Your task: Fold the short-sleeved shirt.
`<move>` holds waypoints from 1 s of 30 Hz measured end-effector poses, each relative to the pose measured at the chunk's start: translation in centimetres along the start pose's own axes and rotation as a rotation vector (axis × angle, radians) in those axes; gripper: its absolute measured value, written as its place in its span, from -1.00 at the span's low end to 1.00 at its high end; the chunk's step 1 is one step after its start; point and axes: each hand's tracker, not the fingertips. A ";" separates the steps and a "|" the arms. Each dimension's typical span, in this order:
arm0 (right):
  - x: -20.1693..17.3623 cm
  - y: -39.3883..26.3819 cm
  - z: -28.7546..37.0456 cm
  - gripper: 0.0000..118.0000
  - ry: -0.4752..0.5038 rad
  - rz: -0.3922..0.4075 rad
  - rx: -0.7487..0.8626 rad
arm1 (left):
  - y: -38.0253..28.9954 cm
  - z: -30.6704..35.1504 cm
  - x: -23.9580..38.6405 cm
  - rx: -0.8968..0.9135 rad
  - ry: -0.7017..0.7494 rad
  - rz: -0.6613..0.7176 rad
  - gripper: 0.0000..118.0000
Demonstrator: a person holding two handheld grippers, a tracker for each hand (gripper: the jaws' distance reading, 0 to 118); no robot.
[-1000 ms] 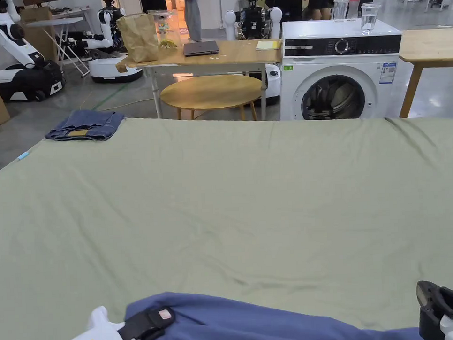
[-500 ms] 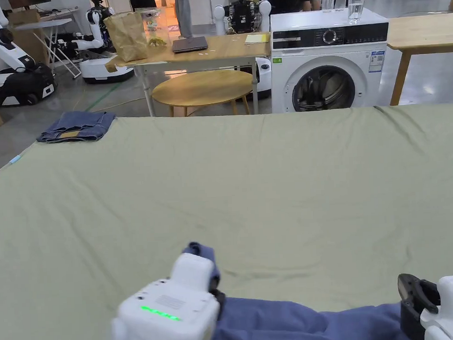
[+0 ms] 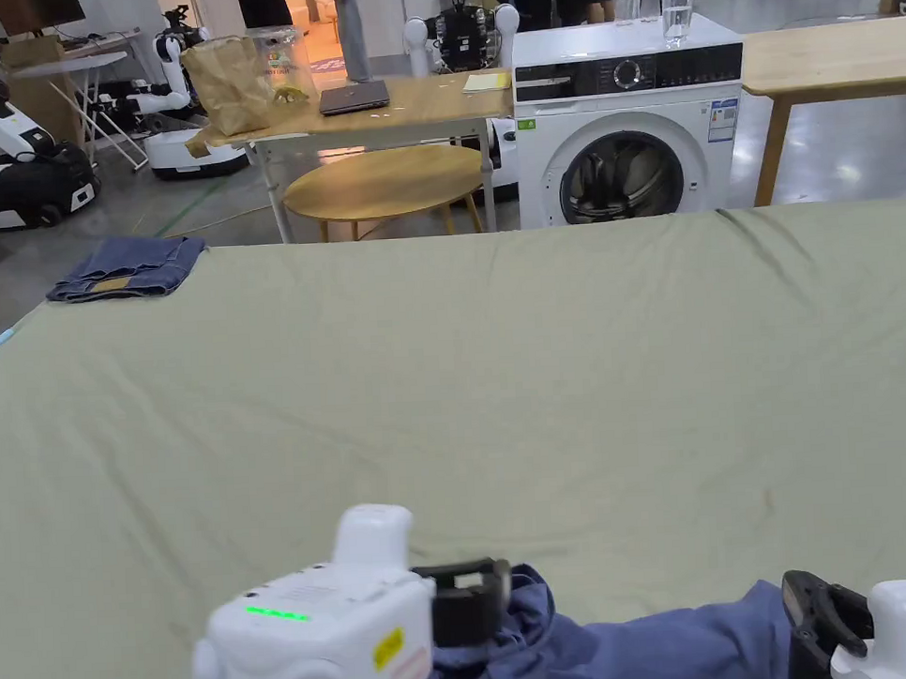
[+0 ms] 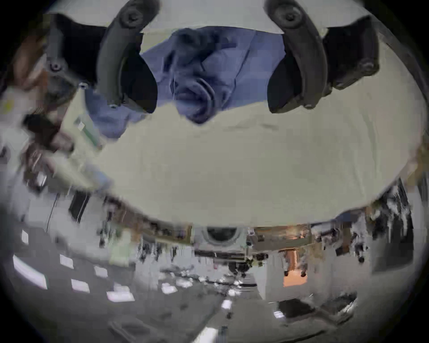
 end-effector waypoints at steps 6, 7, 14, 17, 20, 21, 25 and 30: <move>0.2 -0.3 -0.3 -1.00 0.031 -0.030 0.004 | -2.0 -2.2 -6.4 -0.113 0.053 0.283 0.30; 0.3 -0.4 -0.3 -1.00 0.033 -0.032 0.001 | -2.9 -2.9 -6.6 -0.130 0.028 0.305 -0.53; 1.4 -0.7 -0.3 -1.00 0.020 -0.043 -0.014 | -6.8 -7.1 -2.5 -0.218 -0.221 0.306 -1.00; 1.6 -0.6 -0.1 -1.00 0.011 -0.045 -0.014 | -7.5 -8.4 -0.3 -0.243 -0.232 0.278 -1.00; 1.7 -0.6 0.0 -1.00 0.004 -0.041 -0.014 | -7.5 -9.1 1.3 -0.301 -0.185 0.190 -1.00; 1.6 -0.6 -0.1 -1.00 0.003 -0.039 -0.015 | -7.3 -8.8 1.3 -0.284 -0.188 0.197 -1.00; 0.9 -0.5 0.0 -1.00 0.009 -0.020 -0.020 | -4.9 -2.9 0.3 -0.051 -0.229 0.260 -1.00; -0.6 -0.2 -0.5 -1.00 0.033 -0.002 -0.028 | -4.6 0.0 -2.6 -0.043 -0.087 0.226 -1.00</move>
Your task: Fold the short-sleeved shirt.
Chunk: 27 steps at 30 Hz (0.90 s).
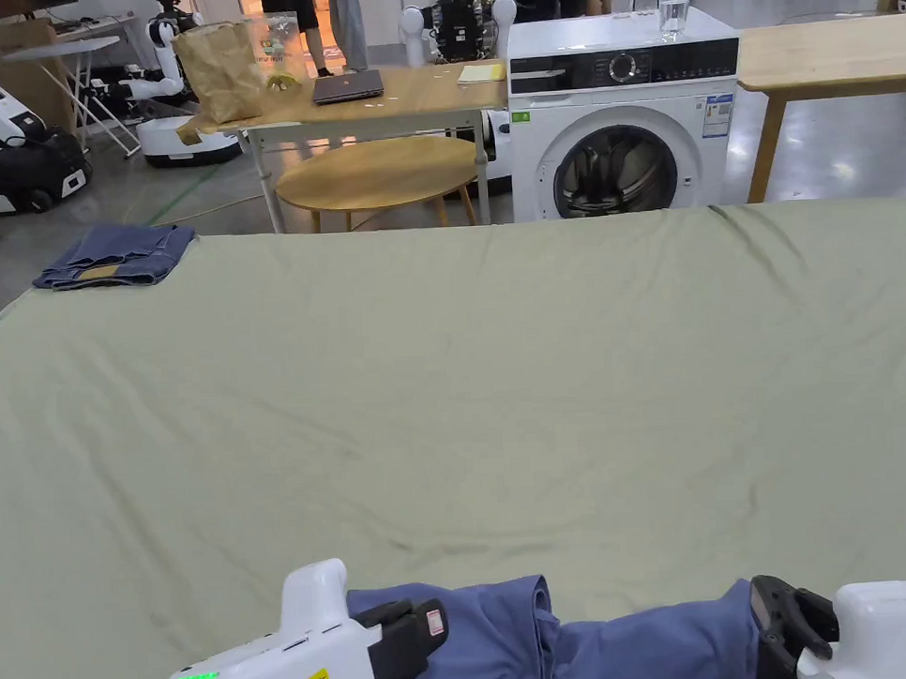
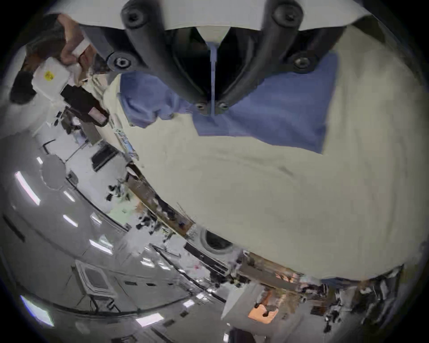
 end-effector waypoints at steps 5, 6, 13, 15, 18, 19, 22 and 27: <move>-1.2 0.3 -0.2 -1.00 0.022 0.009 -0.006 | -0.4 1.1 -1.9 0.057 -0.020 0.042 -0.23; -1.3 0.3 -0.1 -1.00 0.021 0.015 -0.007 | -0.3 1.0 -3.2 0.047 -0.017 0.056 0.48; -1.3 0.5 0.2 -1.00 0.006 0.026 -0.011 | -2.1 -0.6 -12.2 -0.037 0.008 0.454 1.00; -1.3 0.6 0.2 -1.00 0.004 0.030 -0.016 | -3.2 -1.7 -12.6 0.017 -0.176 0.565 1.00; -1.5 0.9 0.5 -1.00 0.002 0.046 -0.018 | -3.2 -3.8 -12.8 0.020 -0.361 0.696 1.00; -1.5 0.9 0.5 -1.00 0.002 0.049 -0.018 | -3.6 -4.5 -12.4 0.017 -0.409 0.734 1.00; -1.4 1.0 0.7 -1.00 -0.004 0.059 -0.024 | -3.4 -5.2 -11.6 0.031 -0.375 0.704 0.29; -1.5 1.0 0.4 -1.00 -0.007 0.069 -0.042 | -3.9 -6.0 -11.2 -0.066 -0.312 0.726 -0.65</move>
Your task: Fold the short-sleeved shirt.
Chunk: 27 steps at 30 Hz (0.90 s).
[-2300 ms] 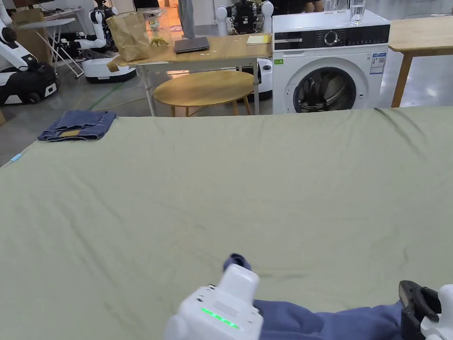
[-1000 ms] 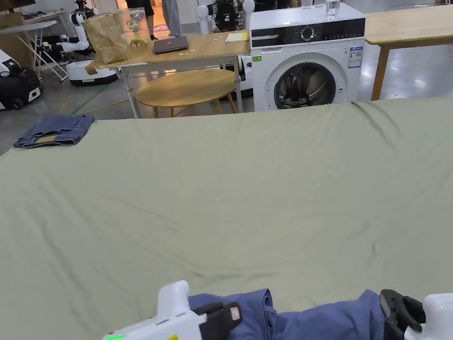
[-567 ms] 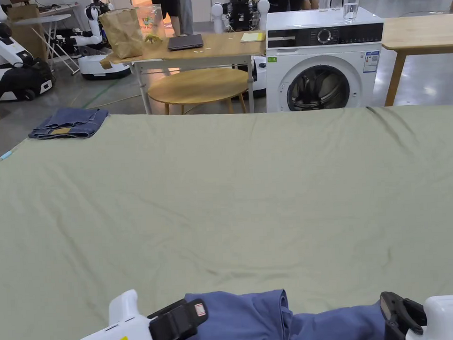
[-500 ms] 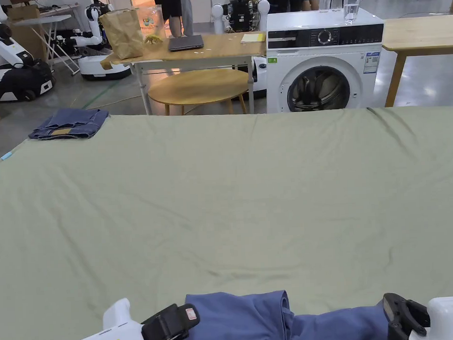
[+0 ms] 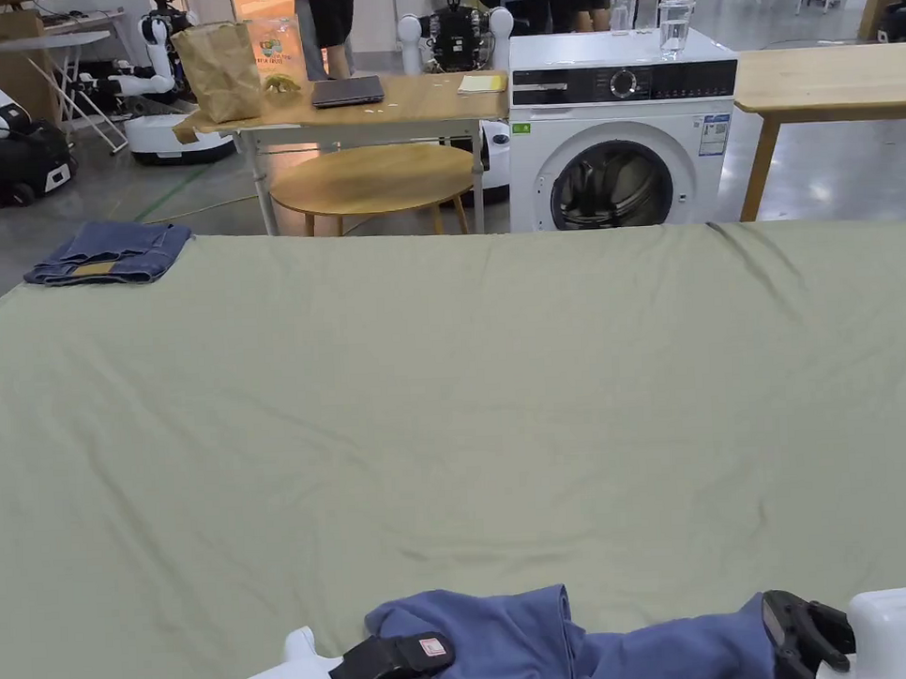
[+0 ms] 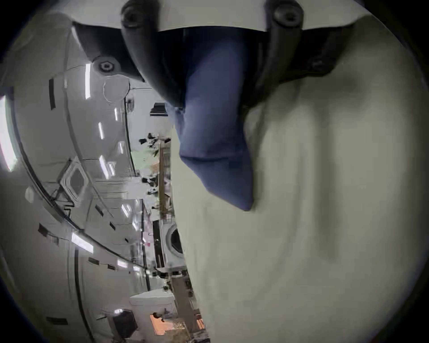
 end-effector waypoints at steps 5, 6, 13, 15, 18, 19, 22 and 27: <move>-0.6 0.5 0.1 -1.00 0.013 0.016 -0.003 | 1.4 5.1 2.6 0.173 0.123 -0.166 -0.74; -0.7 0.7 0.0 -1.00 0.014 0.018 -0.001 | 1.9 6.4 3.1 0.205 0.160 -0.218 -0.74; -1.3 1.3 -0.8 -1.00 0.034 0.023 0.002 | 3.7 12.3 8.3 0.287 0.539 -0.758 -0.74; -1.6 1.4 -1.1 -1.00 0.037 0.021 -0.003 | 2.0 11.2 11.1 0.253 0.574 -0.903 -0.74; -1.8 1.5 -1.2 -1.00 0.043 0.010 -0.007 | -3.1 6.7 15.9 0.211 0.626 -1.201 -0.74; -1.7 1.5 -1.1 -1.00 0.044 0.010 -0.007 | -4.8 5.0 17.0 0.187 0.621 -1.258 -0.74; -1.3 1.5 -0.8 -1.00 0.043 0.004 -0.011 | -10.8 -1.6 18.7 0.055 0.664 -1.482 -0.74; 0.2 1.0 0.0 -1.00 0.008 -0.021 -0.014 | -17.4 -10.3 15.1 -0.061 0.884 -1.792 -0.75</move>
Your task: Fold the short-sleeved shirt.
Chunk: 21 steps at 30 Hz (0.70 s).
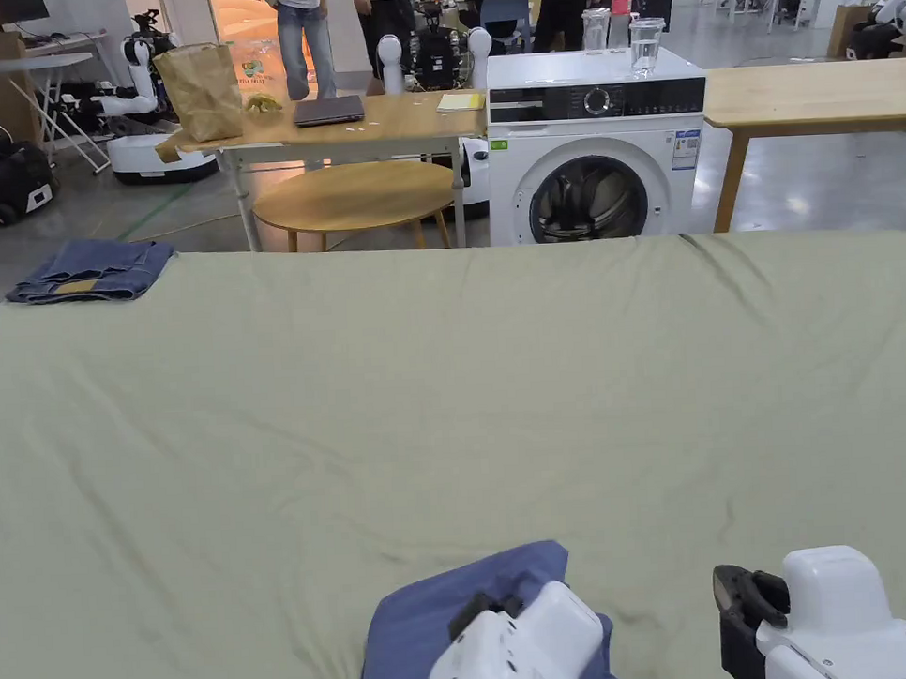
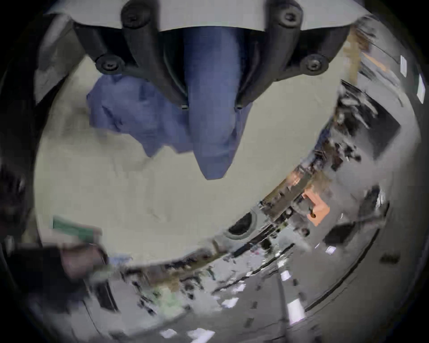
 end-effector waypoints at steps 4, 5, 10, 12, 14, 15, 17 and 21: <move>1.3 -0.3 0.4 -1.00 -0.034 0.011 -0.027 | -0.8 0.4 -1.2 0.047 -0.091 0.100 0.29; 1.6 -0.4 0.6 -1.00 -0.033 0.015 -0.025 | -0.6 2.1 -2.9 0.113 -0.122 0.192 0.48; 2.7 -0.6 0.4 -1.00 -0.021 -0.027 -0.030 | -1.2 6.3 -11.7 0.288 -0.325 0.669 0.61; 2.5 -0.8 0.2 -1.00 -0.009 -0.030 -0.030 | -3.5 4.6 -14.0 0.232 -0.390 0.869 0.68; 2.3 -1.0 0.0 -1.00 0.011 -0.032 -0.038 | -5.3 2.1 -14.3 0.142 -0.454 0.958 0.67; 2.2 -1.1 -0.3 -1.00 0.021 -0.033 -0.049 | -6.3 0.8 -14.0 0.105 -0.475 0.964 0.38; 1.9 -1.4 -0.7 -1.00 0.039 -0.034 -0.072 | -7.1 -0.7 -11.5 0.015 -0.472 0.950 -1.00; 1.6 -1.5 -1.2 -1.00 0.053 -0.022 -0.096 | -6.0 -1.5 -6.1 0.042 -0.662 0.847 -1.00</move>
